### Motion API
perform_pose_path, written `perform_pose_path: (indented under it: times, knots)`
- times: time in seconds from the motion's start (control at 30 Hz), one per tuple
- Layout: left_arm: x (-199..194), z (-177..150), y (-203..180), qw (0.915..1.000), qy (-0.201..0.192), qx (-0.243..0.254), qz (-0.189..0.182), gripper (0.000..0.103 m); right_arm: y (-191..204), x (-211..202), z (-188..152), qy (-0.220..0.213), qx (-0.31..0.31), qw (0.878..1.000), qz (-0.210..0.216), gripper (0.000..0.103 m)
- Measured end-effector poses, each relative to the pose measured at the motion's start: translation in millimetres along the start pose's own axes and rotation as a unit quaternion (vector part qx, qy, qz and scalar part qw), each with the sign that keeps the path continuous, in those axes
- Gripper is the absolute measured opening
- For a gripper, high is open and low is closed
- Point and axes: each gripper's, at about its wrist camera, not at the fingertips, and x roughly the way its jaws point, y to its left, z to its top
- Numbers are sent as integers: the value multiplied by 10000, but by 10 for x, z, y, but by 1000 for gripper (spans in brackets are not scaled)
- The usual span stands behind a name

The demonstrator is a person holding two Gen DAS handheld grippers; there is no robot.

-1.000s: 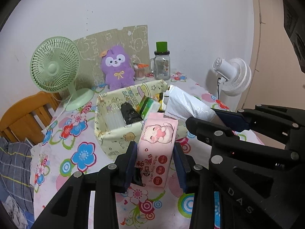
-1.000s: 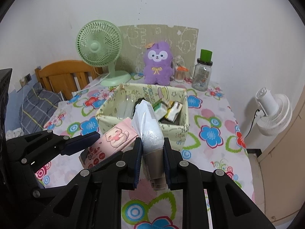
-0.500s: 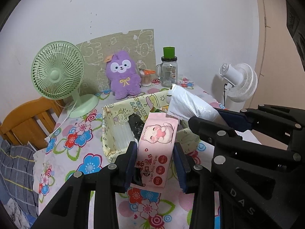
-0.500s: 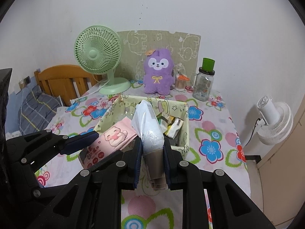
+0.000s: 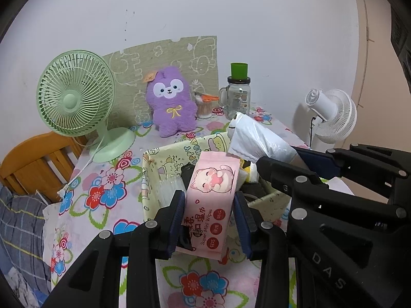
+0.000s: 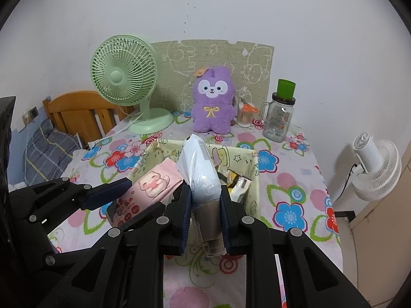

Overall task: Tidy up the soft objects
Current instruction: 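Lower the wipes pack and towel roll into the basket and open both tools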

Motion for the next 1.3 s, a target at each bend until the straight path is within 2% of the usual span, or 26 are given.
perform_pose_path:
  times: [0.47, 0.83, 1.0, 1.07, 1.13, 1.23, 1.27, 1.3]
  knots:
    - [332, 120, 119, 9999, 146, -46, -31, 39, -71, 338, 118, 141, 64, 9999, 39, 23]
    - [668, 154, 231, 9990, 398, -198, -19, 39, -109, 666, 158, 334, 158, 9992, 117, 23]
    - [779, 134, 275, 9978, 578, -322, 84, 43, -118, 789, 156, 435, 174, 9988, 122, 24]
    - [791, 134, 289, 9977, 556, -353, 140, 47, -118, 819, 154, 448, 196, 9987, 145, 24]
    - [811, 131, 309, 9974, 589, -392, 151, 66, -116, 845, 162, 446, 209, 9986, 182, 23]
    - [815, 125, 326, 9974, 570, -396, 210, 71, -92, 884, 170, 477, 203, 9984, 231, 26]
    - [822, 121, 327, 9972, 598, -385, 247, 73, -87, 903, 170, 508, 204, 9982, 225, 29]
    - [833, 115, 325, 9968, 643, -365, 289, 75, -83, 935, 168, 577, 210, 9979, 204, 39]
